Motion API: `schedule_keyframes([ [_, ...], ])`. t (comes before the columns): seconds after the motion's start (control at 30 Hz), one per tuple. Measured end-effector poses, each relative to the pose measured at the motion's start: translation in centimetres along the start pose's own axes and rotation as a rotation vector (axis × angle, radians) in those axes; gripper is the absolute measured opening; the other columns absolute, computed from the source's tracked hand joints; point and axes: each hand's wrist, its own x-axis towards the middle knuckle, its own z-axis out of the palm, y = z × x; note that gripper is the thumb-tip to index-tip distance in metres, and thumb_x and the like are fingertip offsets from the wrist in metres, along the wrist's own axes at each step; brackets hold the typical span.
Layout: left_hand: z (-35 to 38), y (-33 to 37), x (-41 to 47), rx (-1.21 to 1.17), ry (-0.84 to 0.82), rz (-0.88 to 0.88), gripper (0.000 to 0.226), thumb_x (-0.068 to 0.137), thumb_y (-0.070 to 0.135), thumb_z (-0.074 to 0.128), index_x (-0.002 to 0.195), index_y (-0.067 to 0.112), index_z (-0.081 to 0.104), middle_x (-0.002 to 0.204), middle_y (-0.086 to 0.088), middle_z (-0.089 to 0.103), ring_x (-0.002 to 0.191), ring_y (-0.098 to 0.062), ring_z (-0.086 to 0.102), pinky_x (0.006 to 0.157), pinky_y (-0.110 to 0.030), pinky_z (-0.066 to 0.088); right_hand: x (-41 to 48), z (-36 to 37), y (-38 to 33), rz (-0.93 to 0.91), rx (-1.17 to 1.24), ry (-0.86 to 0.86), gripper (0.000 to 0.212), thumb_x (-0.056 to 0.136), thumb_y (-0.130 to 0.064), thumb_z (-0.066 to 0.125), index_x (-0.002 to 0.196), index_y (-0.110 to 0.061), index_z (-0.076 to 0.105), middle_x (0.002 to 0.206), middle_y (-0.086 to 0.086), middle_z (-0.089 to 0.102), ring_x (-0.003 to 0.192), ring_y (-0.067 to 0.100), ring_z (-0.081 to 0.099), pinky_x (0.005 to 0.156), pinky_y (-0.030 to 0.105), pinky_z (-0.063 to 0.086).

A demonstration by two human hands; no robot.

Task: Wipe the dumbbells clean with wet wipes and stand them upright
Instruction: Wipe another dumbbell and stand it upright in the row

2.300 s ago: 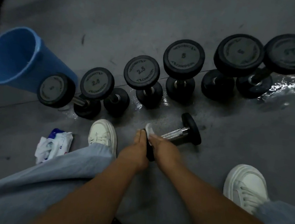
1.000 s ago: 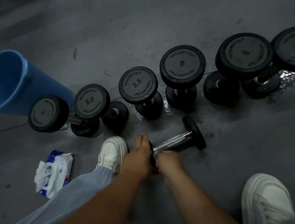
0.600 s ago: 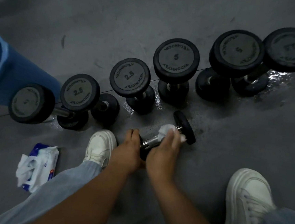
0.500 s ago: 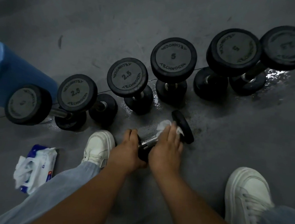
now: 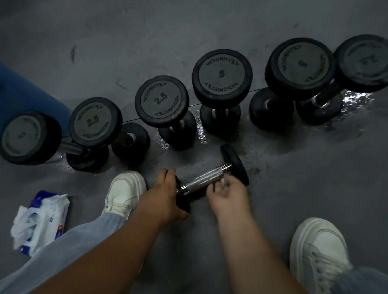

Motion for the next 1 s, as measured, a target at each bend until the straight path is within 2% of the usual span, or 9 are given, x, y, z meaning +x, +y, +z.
schedule_keyframes([
  [0.07,0.0,-0.1,0.1,-0.001,-0.007,0.002,0.123,0.057,0.045,0.087,0.153,0.019,0.014,0.156,0.004,0.015,0.126,-0.022,0.053,0.093,-0.037,0.05,-0.4,-1.0,0.2,-0.047,0.035,0.024,0.028,0.099,-0.011,0.039,0.121,-0.013,0.056,0.127,0.011,0.054,0.118,0.019,0.053,0.095,0.024,0.041],
  [0.17,0.3,-0.4,-0.1,-0.003,-0.013,-0.008,0.124,0.056,0.045,0.087,0.152,0.018,0.014,0.156,0.003,0.014,0.126,-0.023,0.053,0.094,-0.04,0.051,0.2,-1.2,-0.4,0.082,0.274,0.012,0.015,0.098,0.0,0.043,0.093,-0.004,0.056,0.087,0.01,0.055,0.075,0.012,0.056,0.054,0.013,0.049],
  [0.23,0.4,-0.4,-0.1,-0.009,0.003,0.003,0.123,0.055,0.046,0.087,0.152,0.018,0.015,0.156,0.002,0.015,0.125,-0.023,0.054,0.093,-0.04,0.052,-0.4,0.5,-1.2,0.11,0.317,0.031,0.014,0.096,0.002,0.047,0.082,0.001,0.053,0.07,0.009,0.055,0.056,0.009,0.054,0.041,0.013,0.046],
  [0.33,0.3,-0.5,0.1,-0.006,0.014,0.007,0.121,0.055,0.045,0.086,0.15,0.019,0.016,0.155,0.003,0.015,0.124,-0.023,0.055,0.091,-0.038,0.052,-1.0,0.9,-1.5,0.093,0.234,-0.011,0.013,0.094,-0.002,0.054,0.081,0.0,0.054,0.059,0.005,0.055,0.041,0.006,0.054,0.037,0.011,0.04],
  [0.43,0.3,-0.4,0.1,-0.01,0.004,0.001,0.12,0.054,0.045,0.087,0.149,0.021,0.018,0.155,0.004,0.016,0.124,-0.022,0.054,0.091,-0.039,0.053,0.0,0.1,-1.0,0.045,0.051,0.011,0.008,0.091,-0.01,0.06,0.085,-0.008,0.057,0.061,-0.004,0.052,0.04,-0.001,0.051,0.033,0.008,0.031],
  [0.57,0.2,-0.3,0.1,-0.005,0.006,0.001,0.12,0.054,0.044,0.088,0.149,0.021,0.019,0.153,0.005,0.018,0.123,-0.021,0.055,0.089,-0.037,0.052,1.2,-0.8,-0.2,0.03,-0.188,-0.035,0.012,0.091,-0.027,0.063,0.083,-0.024,0.054,0.049,-0.012,0.042,0.04,-0.002,0.041,0.034,0.011,0.024],
  [0.77,0.2,-0.4,0.2,-0.009,-0.002,-0.007,0.122,0.054,0.044,0.088,0.15,0.02,0.018,0.154,0.004,0.017,0.121,-0.022,0.057,0.089,-0.037,0.053,0.6,-1.0,0.1,-0.049,-0.151,-0.012,0.01,0.093,-0.013,0.059,0.084,-0.016,0.06,0.066,-0.007,0.054,0.045,-0.001,0.042,0.038,0.009,0.03],
  [0.93,0.4,-0.3,-0.1,-0.009,0.006,0.002,0.12,0.057,0.042,0.087,0.151,0.02,0.016,0.156,0.004,0.014,0.124,-0.021,0.055,0.091,-0.035,0.051,-0.6,1.0,-0.2,0.0,0.101,0.076,0.016,0.096,0.0,0.048,0.082,-0.004,0.053,0.081,0.005,0.053,0.063,0.008,0.05,0.042,0.011,0.047],
  [1.0,0.4,-0.3,0.0,-0.016,0.008,0.008,0.119,0.057,0.042,0.086,0.151,0.019,0.017,0.156,0.004,0.015,0.125,-0.021,0.054,0.091,-0.035,0.051,-1.2,2.0,-0.6,-0.066,-0.037,0.095,0.019,0.092,0.009,0.042,0.08,-0.002,0.051,0.075,0.008,0.05,0.06,0.011,0.048,0.039,0.013,0.046],
])
